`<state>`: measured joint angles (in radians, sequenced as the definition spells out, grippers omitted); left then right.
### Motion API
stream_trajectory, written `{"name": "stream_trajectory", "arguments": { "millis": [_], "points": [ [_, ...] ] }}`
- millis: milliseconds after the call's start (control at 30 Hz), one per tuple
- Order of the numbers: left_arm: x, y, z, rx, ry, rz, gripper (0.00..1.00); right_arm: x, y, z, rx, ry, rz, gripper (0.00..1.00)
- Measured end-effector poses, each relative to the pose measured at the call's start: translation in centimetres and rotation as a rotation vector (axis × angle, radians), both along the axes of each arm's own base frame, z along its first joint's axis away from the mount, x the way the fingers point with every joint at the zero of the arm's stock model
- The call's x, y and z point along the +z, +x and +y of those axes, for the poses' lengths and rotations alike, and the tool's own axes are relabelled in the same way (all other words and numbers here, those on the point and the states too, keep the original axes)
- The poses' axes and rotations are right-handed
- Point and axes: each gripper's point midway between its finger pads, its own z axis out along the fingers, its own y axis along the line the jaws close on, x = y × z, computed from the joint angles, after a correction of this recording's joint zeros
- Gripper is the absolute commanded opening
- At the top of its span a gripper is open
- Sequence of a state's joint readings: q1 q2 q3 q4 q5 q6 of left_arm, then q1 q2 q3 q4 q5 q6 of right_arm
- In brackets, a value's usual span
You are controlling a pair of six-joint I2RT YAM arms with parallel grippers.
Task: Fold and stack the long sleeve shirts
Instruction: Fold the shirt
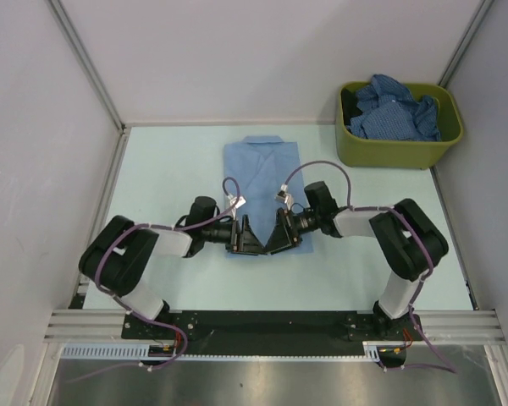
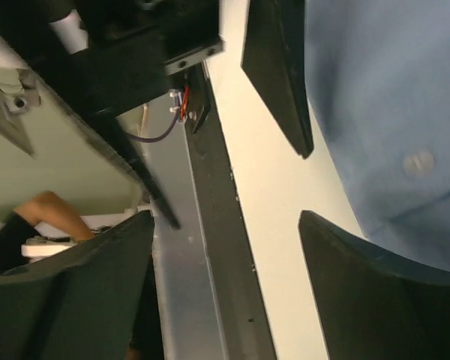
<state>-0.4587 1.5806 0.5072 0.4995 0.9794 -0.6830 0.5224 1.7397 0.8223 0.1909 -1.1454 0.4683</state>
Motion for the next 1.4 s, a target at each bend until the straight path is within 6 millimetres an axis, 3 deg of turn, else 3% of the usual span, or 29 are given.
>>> {"name": "stream_trajectory", "arguments": {
  "millis": [67, 167, 600, 933, 1067, 1133, 1200, 1300, 1400],
  "points": [
    [-1.3, -0.6, -0.3, -0.013, 0.023, 0.042, 1.0, -2.1, -0.8, -0.1, -0.002, -0.027, 0.073, 0.99],
    [-3.6, -0.5, 0.3, -0.004, 0.055, 0.108, 0.99, -4.6, -0.6, -0.3, -0.031, -0.037, 0.156, 1.0],
    [-3.4, 1.0, 4.6, 0.049, -0.019, 0.276, 0.99, -4.3, 0.8, -3.9, -0.112, 0.037, 0.28, 1.0],
    [-3.5, 1.8, 8.2, 0.129, 0.001, 0.288, 0.92, -4.9, 1.6, -10.6, -0.245, -0.047, 0.312, 0.95],
    [-1.8, 3.2, 9.4, 0.137, 0.123, 0.068, 0.81, -3.7, 2.3, -11.5, -0.255, -0.108, 0.25, 0.91],
    [0.3, 4.7, 9.5, 0.113, 0.232, -0.179, 0.81, -2.1, 3.8, -11.2, -0.255, -0.131, 0.153, 0.89],
    [2.7, 5.1, 8.5, 0.051, 0.339, -0.474, 0.8, -0.3, 5.8, -10.6, -0.256, -0.142, 0.035, 0.86],
    [5.3, 2.2, 4.5, -0.143, 0.418, -0.897, 0.74, 2.1, 8.7, -8.9, -0.245, -0.16, -0.15, 0.82],
    [3.8, -1.2, 1.9, -0.32, 0.485, -1.153, 0.61, 2.7, 9.6, -6.9, -0.212, -0.189, -0.258, 0.79]
  ]
}}
